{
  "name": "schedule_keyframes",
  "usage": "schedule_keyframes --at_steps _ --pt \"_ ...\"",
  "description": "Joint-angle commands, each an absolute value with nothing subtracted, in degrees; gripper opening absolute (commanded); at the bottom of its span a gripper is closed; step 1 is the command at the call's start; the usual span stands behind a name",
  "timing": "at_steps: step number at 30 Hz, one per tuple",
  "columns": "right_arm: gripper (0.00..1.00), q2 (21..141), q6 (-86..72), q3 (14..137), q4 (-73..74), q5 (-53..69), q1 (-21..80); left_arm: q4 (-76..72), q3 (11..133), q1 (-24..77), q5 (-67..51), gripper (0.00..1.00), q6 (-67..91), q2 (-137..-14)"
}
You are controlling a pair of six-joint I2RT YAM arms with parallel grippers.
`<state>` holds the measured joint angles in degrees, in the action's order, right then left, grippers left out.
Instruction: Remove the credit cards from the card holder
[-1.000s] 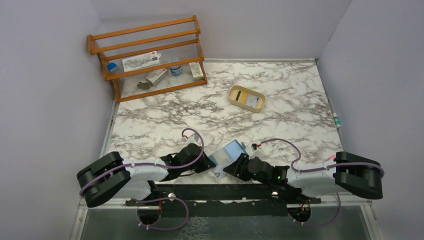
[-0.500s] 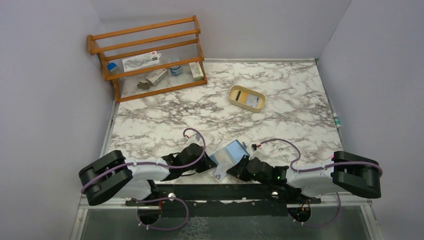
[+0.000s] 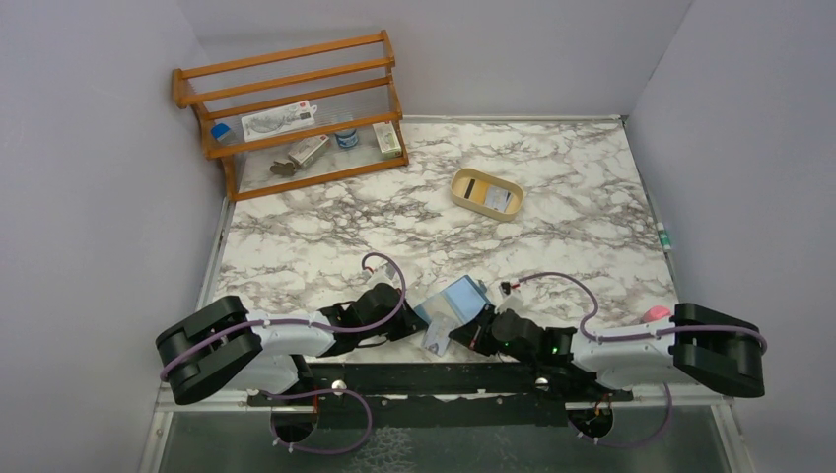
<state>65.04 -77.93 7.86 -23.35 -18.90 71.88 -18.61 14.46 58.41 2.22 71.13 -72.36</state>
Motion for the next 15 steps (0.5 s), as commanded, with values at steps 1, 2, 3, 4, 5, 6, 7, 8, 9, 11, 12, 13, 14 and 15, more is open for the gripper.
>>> schedule_keyframes --at_steps 1,2,3,4,5,6,7,8,9,11,12,13,14,15 --pt "0.01 61.0 -76.3 8.2 -19.7 -22.3 71.7 -16.4 13.7 59.0 3.8 0.0 71.7 -73.0" --pt "0.01 59.6 -75.8 8.2 -18.9 -22.5 71.7 -16.4 13.6 59.0 3.9 0.0 71.8 -73.0" --pt "0.01 58.1 -75.3 8.4 -18.1 -22.9 71.7 -16.4 13.5 59.0 3.9 0.0 71.8 -72.8" --pt "0.01 56.4 -74.7 8.5 -17.2 -23.4 71.7 -16.4 13.4 59.0 4.0 0.0 71.9 -72.7" --pt "0.01 54.0 -74.3 8.7 -16.1 -24.1 71.7 -16.4 13.3 59.0 4.0 0.0 71.9 -72.7" --pt "0.01 52.4 -73.9 8.8 -14.7 -25.1 71.7 -16.4 13.3 59.0 4.0 0.0 71.9 -72.7" --pt "0.01 50.7 -73.4 9.0 -12.7 -26.1 71.7 -16.4 13.3 59.0 3.9 0.0 71.9 -72.6" --pt "0.01 49.3 -73.0 9.2 -11.0 -27.0 71.7 -16.4 13.2 59.0 3.9 0.0 71.9 -72.7" --pt "0.01 48.1 -72.9 9.3 -9.3 -28.0 71.7 -16.4 13.3 59.0 3.9 0.0 71.9 -72.6" --pt "0.01 46.6 -72.9 9.4 -6.3 -29.4 71.7 -16.4 13.3 59.0 3.8 0.0 71.8 -72.7" --pt "0.01 46.1 -73.1 9.5 -5.0 -29.8 71.6 -16.4 13.4 59.0 3.8 0.0 71.7 -72.7" --pt "0.01 46.1 -73.1 9.8 -3.8 -29.9 71.6 -16.4 13.4 59.1 3.8 0.0 71.7 -72.7" --pt "0.0 46.6 -72.6 10.2 -3.2 -29.5 71.6 -16.4 13.4 59.1 3.8 0.0 71.7 -72.7" --pt "0.01 47.8 -72.4 10.8 -2.4 -28.8 71.6 -16.4 13.4 59.0 3.7 0.0 71.7 -72.8"
